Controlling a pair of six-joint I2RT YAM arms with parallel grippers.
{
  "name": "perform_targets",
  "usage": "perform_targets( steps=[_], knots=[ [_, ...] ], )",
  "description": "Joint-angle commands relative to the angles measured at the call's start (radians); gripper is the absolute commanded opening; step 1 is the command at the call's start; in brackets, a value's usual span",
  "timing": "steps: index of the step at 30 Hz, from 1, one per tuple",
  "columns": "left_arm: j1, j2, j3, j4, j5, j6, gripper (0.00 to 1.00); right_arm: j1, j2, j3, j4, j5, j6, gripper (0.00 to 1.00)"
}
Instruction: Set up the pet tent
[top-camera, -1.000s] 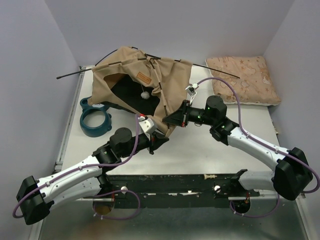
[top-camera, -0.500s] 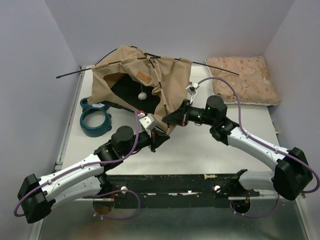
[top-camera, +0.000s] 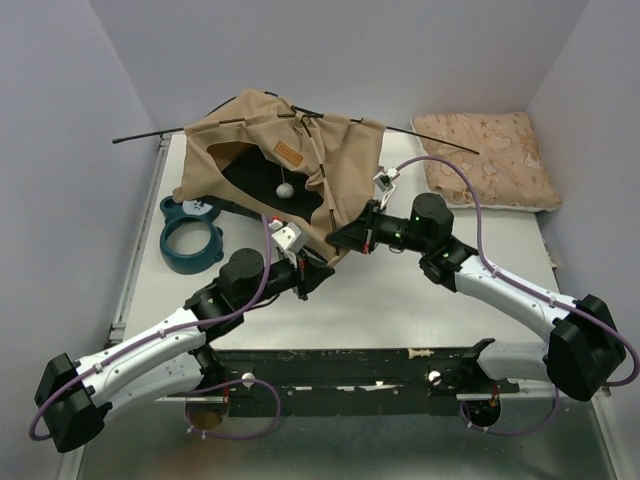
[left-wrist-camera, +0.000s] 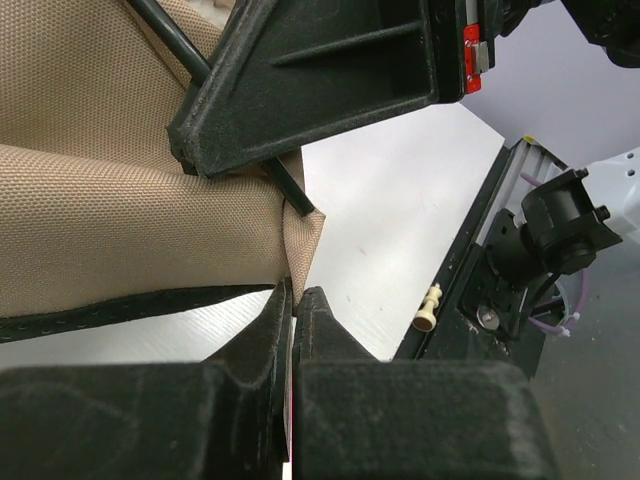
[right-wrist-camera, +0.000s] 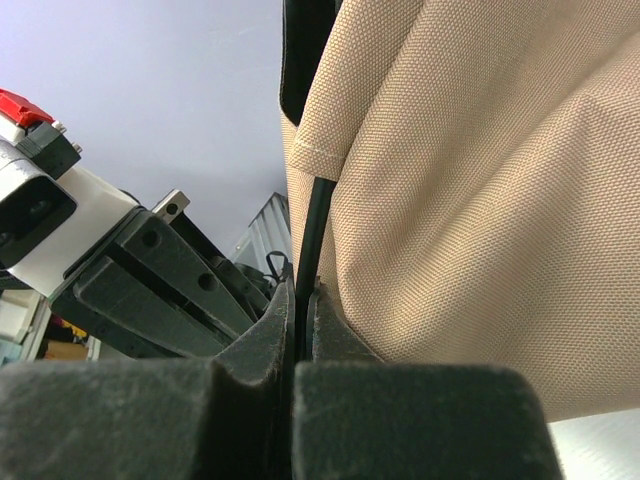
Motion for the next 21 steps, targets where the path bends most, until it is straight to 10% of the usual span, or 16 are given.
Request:
perform_targets(
  steps=[1, 21],
  knots=[
    [0.010, -0.033, 0.020, 0.006, 0.004, -0.011, 0.00, -0.010, -0.020, 0.017, 0.029, 0.055, -0.078, 0.01],
    [0.027, -0.019, -0.026, 0.091, 0.043, -0.105, 0.00, -0.030, 0.024, 0.111, 0.055, 0.067, -0.026, 0.01]
  ],
)
